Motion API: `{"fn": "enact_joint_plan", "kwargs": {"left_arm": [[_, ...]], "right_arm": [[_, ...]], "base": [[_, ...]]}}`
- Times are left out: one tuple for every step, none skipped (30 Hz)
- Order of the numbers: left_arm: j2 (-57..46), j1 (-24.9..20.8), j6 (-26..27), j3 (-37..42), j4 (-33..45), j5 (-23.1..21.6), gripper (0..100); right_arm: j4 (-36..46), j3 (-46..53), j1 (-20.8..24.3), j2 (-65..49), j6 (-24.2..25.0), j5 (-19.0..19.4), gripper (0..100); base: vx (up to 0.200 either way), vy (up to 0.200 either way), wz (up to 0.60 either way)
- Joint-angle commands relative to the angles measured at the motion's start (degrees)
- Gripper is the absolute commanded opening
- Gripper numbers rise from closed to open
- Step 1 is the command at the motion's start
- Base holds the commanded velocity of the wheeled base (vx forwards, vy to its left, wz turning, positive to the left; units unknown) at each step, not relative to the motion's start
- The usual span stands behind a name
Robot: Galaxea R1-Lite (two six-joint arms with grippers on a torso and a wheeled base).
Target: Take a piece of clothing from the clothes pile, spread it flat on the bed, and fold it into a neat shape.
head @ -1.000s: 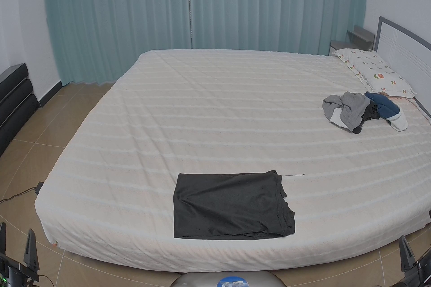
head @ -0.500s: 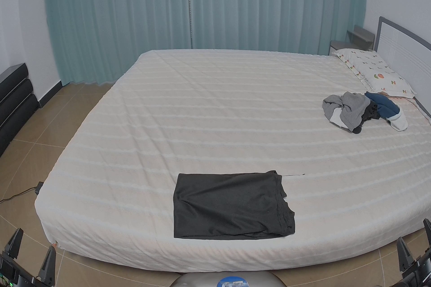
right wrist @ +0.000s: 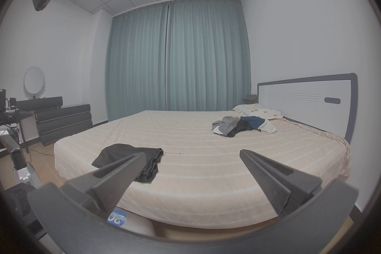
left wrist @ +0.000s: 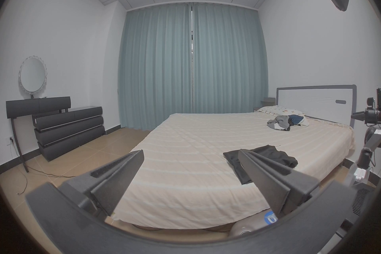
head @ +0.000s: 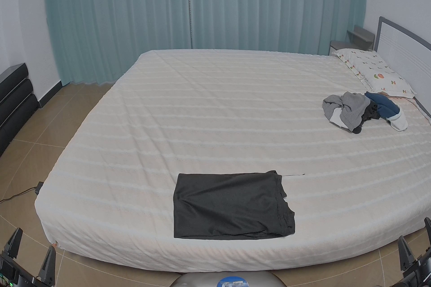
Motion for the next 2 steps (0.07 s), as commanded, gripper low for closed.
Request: {"fn": "enact_joint_plan", "kwargs": {"left_arm": [[-0.5, 0.0, 0.0, 1.0, 0.0, 0.0, 100], [-0.5, 0.0, 0.0, 1.0, 0.0, 0.0, 100]], "right_arm": [[0.0, 1.0, 0.0, -0.7, -0.1, -0.1, 100], [0.0, 1.0, 0.0, -0.7, -0.2, -0.1, 100]], "base": [[0.000, 0.000, 0.00], [0.000, 0.000, 0.00]]}}
